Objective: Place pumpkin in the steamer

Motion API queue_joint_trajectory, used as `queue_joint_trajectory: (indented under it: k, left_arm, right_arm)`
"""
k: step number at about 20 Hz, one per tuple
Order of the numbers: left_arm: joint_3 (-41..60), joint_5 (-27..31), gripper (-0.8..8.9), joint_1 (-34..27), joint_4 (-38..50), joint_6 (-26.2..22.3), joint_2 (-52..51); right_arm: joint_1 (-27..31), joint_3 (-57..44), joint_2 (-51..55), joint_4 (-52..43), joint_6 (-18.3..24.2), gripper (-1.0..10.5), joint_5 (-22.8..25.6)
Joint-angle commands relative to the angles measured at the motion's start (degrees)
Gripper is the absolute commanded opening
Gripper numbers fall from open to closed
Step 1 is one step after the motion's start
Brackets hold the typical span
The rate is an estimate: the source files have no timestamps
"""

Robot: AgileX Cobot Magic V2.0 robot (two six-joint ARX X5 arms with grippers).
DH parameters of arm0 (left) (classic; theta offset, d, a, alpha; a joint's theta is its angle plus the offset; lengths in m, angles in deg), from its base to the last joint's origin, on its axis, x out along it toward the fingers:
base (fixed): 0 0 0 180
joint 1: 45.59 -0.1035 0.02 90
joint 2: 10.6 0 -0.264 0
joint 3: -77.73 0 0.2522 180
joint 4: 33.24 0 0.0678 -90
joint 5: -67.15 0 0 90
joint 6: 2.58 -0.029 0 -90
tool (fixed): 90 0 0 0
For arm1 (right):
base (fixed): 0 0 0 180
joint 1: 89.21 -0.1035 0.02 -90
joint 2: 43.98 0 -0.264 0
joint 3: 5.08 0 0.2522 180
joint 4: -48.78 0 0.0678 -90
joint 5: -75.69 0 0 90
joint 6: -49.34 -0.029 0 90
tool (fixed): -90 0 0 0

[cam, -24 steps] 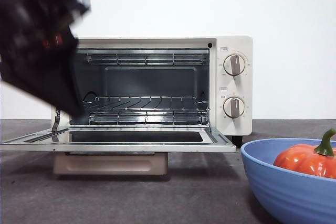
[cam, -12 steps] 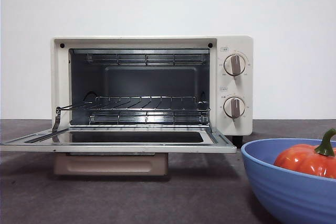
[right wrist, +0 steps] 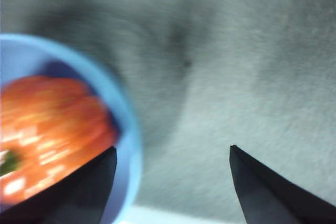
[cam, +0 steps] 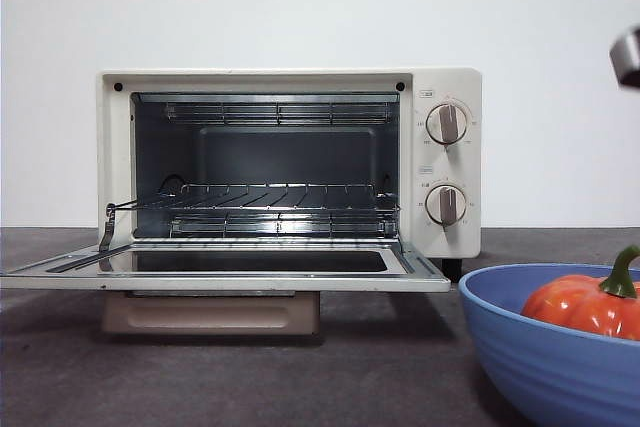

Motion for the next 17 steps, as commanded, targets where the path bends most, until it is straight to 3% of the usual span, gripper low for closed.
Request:
queue_joint_trajectory:
  k: [1,7,11,17]
  left_arm:
    - [-0.85,-0.13,0.17,0.48,0.59,0.44,0.15]
    - [-0.87,-0.13,0.17,0.48,1.05,0.50,0.15]
    - [-0.96,-0.13,0.17,0.48,1.03,0.48,0.15]
    - [-2.71,-0.13,0.16,0.48,1.14,0.46,0.15]
  right_arm:
    - [0.00,0.11,-3.10,-2.69,3.37,3.2,-2.23]
    - [-0.28,0.11,-10.32,-6.73,3.56,2.1,-5.53]
    - [-0.52,0.17,-11.80,-7.43,2.01,0.1,-9.16]
    - [-0.55,8.11,-11.74,1.38,-2.80,0.1,-8.85]
